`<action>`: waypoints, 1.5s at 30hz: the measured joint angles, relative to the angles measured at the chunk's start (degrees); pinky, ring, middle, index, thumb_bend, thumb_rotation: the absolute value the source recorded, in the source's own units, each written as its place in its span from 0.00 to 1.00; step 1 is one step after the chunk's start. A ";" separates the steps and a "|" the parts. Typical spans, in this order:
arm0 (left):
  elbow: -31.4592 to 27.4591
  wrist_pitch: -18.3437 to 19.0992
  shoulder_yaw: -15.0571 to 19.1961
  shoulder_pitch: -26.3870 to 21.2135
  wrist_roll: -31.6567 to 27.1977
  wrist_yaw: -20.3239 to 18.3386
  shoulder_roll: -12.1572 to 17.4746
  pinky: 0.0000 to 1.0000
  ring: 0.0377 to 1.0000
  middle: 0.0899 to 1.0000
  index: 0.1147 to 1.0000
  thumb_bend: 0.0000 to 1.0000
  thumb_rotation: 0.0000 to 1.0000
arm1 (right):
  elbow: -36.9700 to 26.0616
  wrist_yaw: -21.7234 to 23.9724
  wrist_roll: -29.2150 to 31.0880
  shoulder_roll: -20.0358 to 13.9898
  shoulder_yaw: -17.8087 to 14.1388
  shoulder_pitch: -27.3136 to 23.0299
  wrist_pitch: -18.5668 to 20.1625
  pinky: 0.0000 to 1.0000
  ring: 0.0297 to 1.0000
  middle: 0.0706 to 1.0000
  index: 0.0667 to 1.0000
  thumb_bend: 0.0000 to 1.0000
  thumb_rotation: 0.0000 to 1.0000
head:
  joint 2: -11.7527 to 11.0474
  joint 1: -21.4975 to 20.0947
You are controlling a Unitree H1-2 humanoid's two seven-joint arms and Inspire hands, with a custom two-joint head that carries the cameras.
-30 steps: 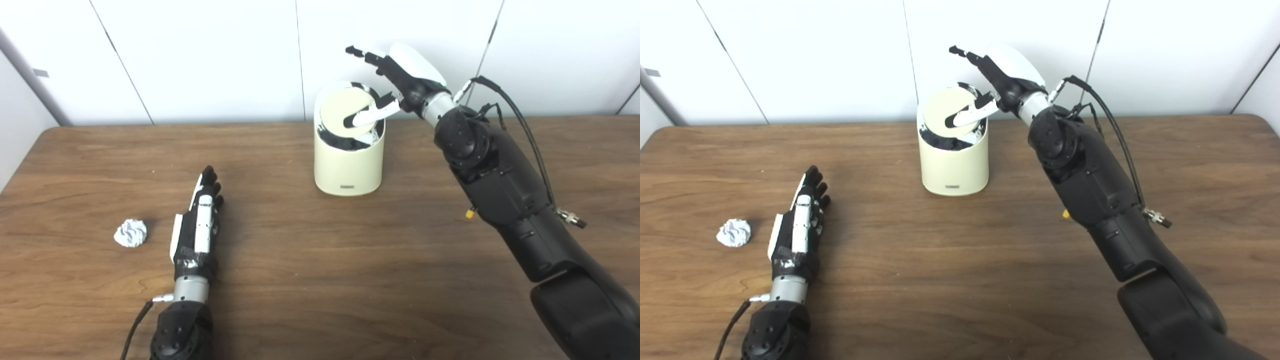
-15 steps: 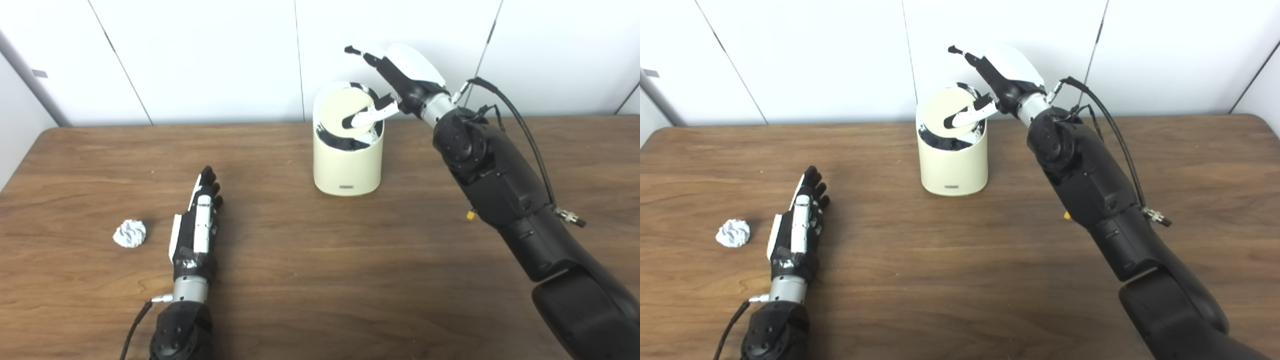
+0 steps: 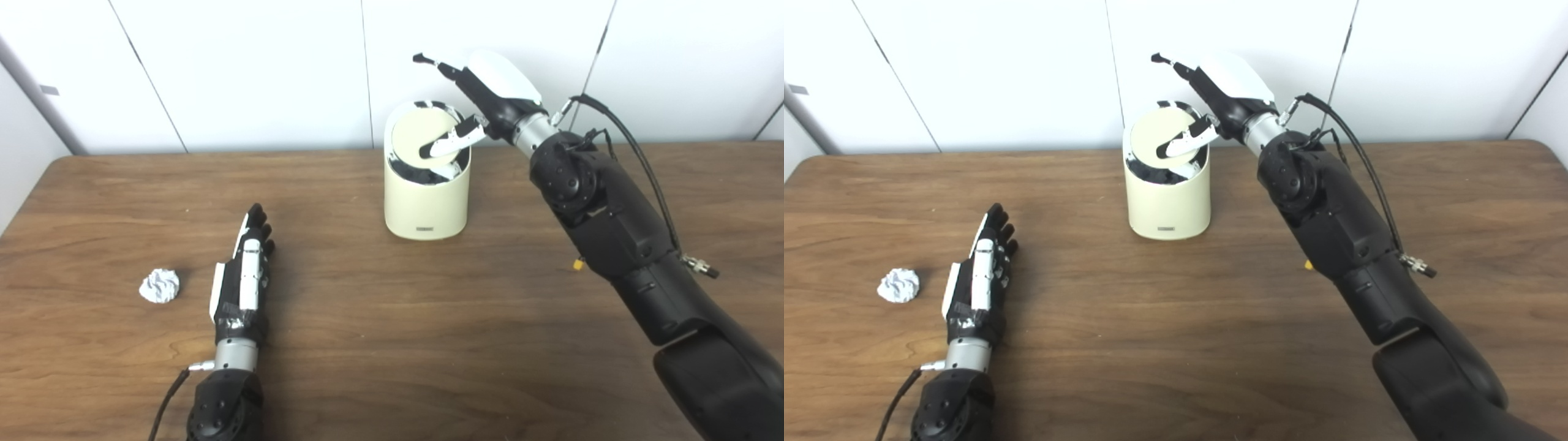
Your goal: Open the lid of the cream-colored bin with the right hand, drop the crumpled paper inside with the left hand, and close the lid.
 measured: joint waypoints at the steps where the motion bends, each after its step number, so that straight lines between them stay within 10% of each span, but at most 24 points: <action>1: 0.00 0.00 0.00 0.00 0.00 0.00 -0.02 1.00 1.00 1.00 1.00 0.35 0.94 | 0.00 -0.14 -0.14 -0.01 0.19 -0.04 -0.38 0.91 0.93 0.91 0.89 0.76 0.07 | 0.00 0.00; 19: -0.30 0.00 -0.11 0.03 -0.03 0.02 -0.12 1.00 1.00 1.00 1.00 0.35 0.94 | 0.54 -0.73 -0.48 -0.23 0.94 -0.33 -1.10 0.92 0.94 0.92 0.90 0.75 0.07 | -0.18 0.18; 26: -0.36 0.06 -0.08 0.03 -0.01 0.32 -0.30 1.00 1.00 1.00 1.00 0.36 0.94 | 0.52 -0.36 0.01 -0.18 0.11 -0.11 -0.80 0.88 0.92 0.91 0.90 0.67 0.37 | -0.09 0.26; 35: -0.36 0.07 -0.40 0.04 0.01 0.68 -0.41 1.00 1.00 1.00 1.00 0.35 0.90 | -0.68 0.12 7.91 4.05 -8.43 2.98 3.99 0.82 0.90 0.91 0.89 0.62 0.65 | -0.18 0.53; 45: -0.32 0.11 -0.96 0.02 0.04 0.68 -0.10 1.00 1.00 1.00 1.00 0.38 0.76 | -1.74 1.38 10.69 3.29 -9.92 1.29 5.90 0.84 0.92 0.93 0.87 0.54 0.64 | -0.35 0.62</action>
